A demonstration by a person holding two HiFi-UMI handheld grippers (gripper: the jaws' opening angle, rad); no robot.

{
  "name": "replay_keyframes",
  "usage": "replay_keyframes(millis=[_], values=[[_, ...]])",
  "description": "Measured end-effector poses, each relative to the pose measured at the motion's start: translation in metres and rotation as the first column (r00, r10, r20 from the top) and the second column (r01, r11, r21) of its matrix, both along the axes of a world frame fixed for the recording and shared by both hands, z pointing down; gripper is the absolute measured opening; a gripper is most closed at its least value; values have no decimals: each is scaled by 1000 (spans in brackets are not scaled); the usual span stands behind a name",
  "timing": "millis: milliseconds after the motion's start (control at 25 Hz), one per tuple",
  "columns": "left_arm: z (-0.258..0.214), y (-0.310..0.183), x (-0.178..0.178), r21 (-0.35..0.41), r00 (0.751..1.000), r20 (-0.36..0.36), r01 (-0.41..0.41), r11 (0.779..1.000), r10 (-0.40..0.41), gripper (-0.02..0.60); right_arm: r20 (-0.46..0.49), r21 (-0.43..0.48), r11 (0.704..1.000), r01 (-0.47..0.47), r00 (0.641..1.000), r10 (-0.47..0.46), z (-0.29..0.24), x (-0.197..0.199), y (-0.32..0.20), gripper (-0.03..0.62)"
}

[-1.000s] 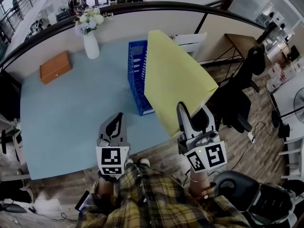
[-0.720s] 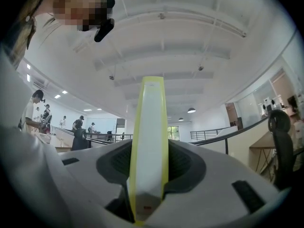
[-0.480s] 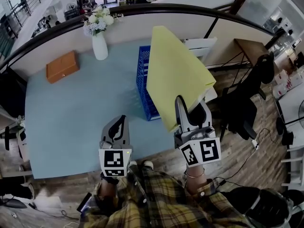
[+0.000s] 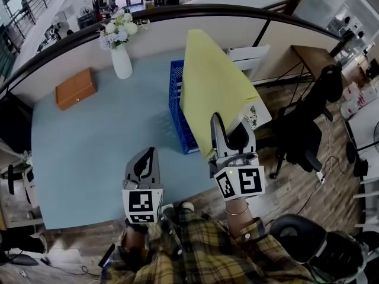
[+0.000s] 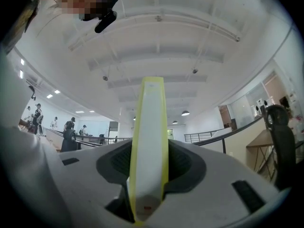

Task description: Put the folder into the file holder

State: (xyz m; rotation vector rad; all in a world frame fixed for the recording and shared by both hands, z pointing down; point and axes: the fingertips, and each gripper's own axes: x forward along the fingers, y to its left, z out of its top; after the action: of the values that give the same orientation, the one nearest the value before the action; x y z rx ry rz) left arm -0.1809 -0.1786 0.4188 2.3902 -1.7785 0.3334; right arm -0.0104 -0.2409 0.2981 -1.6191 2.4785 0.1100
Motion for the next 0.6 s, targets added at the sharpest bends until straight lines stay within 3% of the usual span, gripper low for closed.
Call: replay_keyframes(millis=[600], values=[[10, 7, -4, -20, 1000, 9, 22, 1000, -21, -8, 83, 41, 998, -45, 996, 41, 14, -6, -20, 167]])
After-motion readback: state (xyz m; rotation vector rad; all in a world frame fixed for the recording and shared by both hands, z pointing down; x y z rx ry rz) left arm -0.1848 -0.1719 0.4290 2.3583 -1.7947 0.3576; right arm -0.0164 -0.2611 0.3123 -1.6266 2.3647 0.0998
